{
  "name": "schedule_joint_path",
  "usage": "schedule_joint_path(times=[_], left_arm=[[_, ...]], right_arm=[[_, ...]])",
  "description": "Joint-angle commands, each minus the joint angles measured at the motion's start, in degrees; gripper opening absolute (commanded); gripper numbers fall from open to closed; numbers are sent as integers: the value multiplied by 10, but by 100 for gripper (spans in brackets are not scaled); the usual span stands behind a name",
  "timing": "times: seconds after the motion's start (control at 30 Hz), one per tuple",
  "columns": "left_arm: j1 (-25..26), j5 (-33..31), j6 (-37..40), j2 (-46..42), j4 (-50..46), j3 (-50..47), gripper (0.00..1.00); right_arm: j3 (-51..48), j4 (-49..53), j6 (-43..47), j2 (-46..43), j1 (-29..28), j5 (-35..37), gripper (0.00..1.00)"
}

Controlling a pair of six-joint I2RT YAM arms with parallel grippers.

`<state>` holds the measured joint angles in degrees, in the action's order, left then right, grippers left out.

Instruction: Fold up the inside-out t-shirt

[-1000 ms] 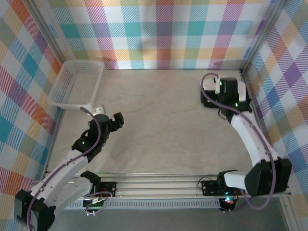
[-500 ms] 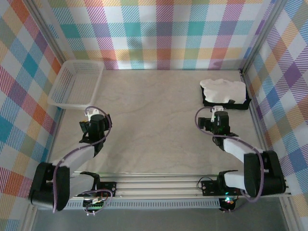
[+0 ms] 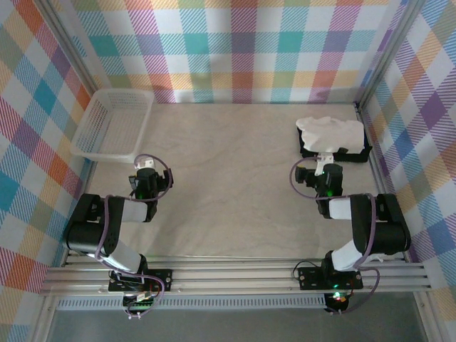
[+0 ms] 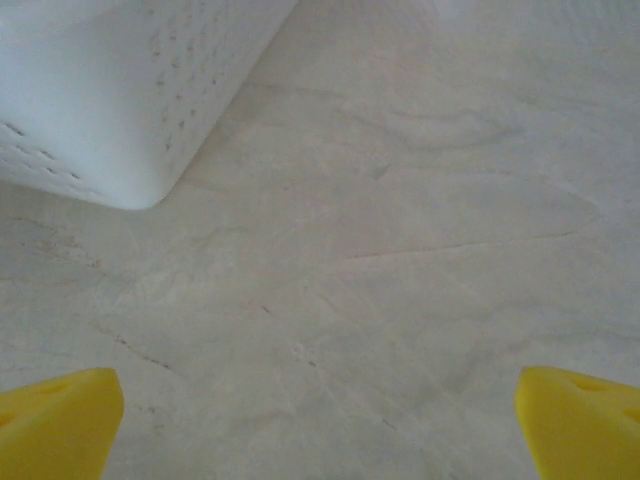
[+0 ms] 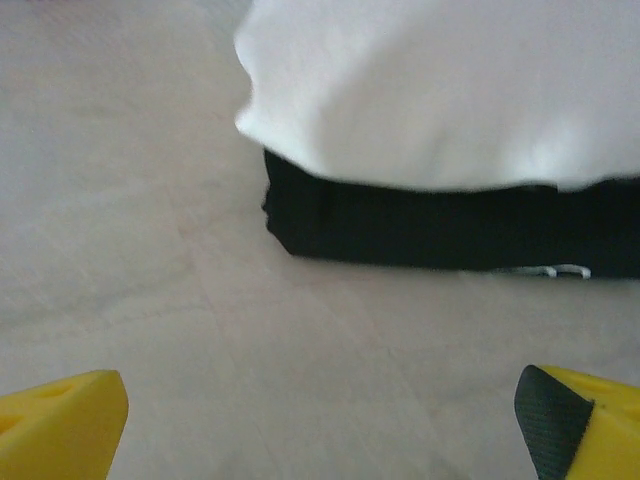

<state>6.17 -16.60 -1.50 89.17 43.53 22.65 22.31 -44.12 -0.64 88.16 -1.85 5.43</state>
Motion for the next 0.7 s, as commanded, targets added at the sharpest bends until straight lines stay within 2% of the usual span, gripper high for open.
schedule_joint_path(times=[0.0,0.67], left_arm=[[-8,22,11,3,44,3,100],[-4,16,15,4,48,3,100]], right_arm=[[9,-41,-4,-2,8,-33,100],[7,-45,-2,-2,9,-34,100]])
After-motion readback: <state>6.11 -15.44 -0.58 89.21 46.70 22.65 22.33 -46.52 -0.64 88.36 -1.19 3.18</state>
